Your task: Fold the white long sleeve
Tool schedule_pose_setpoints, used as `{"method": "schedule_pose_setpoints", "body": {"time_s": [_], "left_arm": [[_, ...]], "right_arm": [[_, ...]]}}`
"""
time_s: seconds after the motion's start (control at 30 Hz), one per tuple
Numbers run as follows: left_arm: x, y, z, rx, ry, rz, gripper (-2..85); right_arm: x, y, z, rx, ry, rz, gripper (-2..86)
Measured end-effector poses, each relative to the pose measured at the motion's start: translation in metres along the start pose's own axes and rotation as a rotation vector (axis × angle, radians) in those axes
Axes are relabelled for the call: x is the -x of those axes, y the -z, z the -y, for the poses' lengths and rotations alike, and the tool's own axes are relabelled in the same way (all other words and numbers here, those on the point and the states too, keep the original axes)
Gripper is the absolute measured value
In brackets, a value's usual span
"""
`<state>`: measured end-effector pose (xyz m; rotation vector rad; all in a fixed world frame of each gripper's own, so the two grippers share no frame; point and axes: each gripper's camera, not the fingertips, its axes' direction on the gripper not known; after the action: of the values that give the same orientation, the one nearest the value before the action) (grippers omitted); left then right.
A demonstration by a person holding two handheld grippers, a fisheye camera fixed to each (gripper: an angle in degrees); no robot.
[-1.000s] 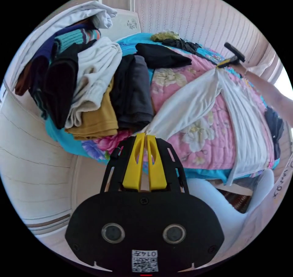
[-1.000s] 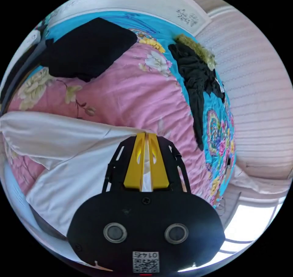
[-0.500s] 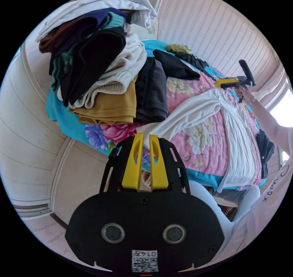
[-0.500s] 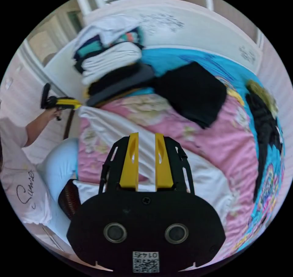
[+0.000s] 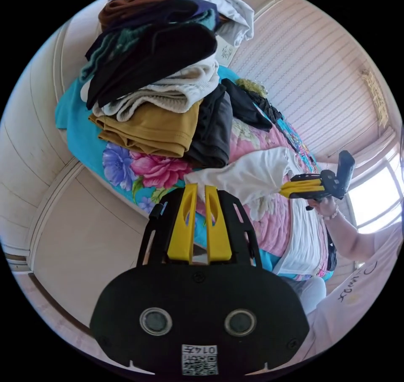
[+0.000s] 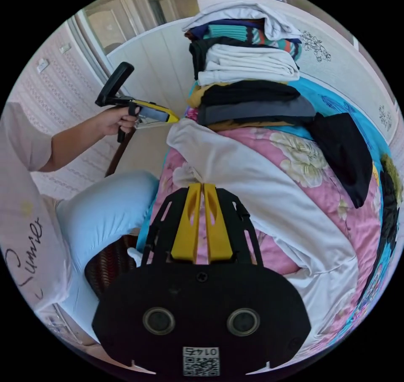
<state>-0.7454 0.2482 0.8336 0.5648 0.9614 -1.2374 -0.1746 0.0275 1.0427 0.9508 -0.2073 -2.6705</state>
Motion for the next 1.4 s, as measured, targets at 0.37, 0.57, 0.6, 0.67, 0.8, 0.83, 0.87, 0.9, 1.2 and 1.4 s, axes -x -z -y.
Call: {"method": "schedule_pose_setpoints", "body": {"time_s": [0.37,0.57,0.6,0.67,0.8,0.83,0.87,0.9,1.2,1.4], "left_arm": [[0.014,-0.042,-0.009,0.030,0.026,-0.012,2.3],[0.021,-0.039,-0.015,-0.034,0.055,-0.021,-0.9],[0.021,-0.038,-0.015,-0.040,0.056,-0.015,-0.9],[0.024,-0.041,-0.010,-0.049,0.054,0.001,-1.0],[0.021,-0.056,0.001,-0.059,0.033,0.043,-0.9],[0.019,-0.066,0.005,-0.049,0.019,0.067,-0.8],[0.017,-0.080,0.007,-0.023,0.017,0.075,-0.7],[0.017,-0.087,0.007,-0.013,0.019,0.080,-0.6],[-0.025,-0.107,-0.034,-0.037,0.003,0.141,0.3],[-0.140,-0.156,-0.035,0.000,-0.346,0.145,-0.7]], "right_arm": [[-0.069,0.103,0.041,-0.049,-0.188,-0.004,8.1],[-0.170,0.100,0.089,0.024,-0.472,-0.163,3.1],[-0.175,0.098,0.095,0.037,-0.477,-0.150,1.9],[-0.183,0.119,0.118,0.016,-0.479,-0.137,-0.2],[-0.185,0.167,0.154,-0.038,-0.455,-0.182,-0.6],[-0.190,0.176,0.165,-0.040,-0.459,-0.182,-0.4],[-0.198,0.179,0.176,-0.020,-0.470,-0.167,-0.2],[-0.201,0.179,0.181,-0.005,-0.473,-0.160,0.1],[-0.184,0.373,0.129,-0.248,-0.607,-0.145,6.9],[-0.179,0.502,-0.017,-0.118,-0.927,-0.371,7.2]]}}
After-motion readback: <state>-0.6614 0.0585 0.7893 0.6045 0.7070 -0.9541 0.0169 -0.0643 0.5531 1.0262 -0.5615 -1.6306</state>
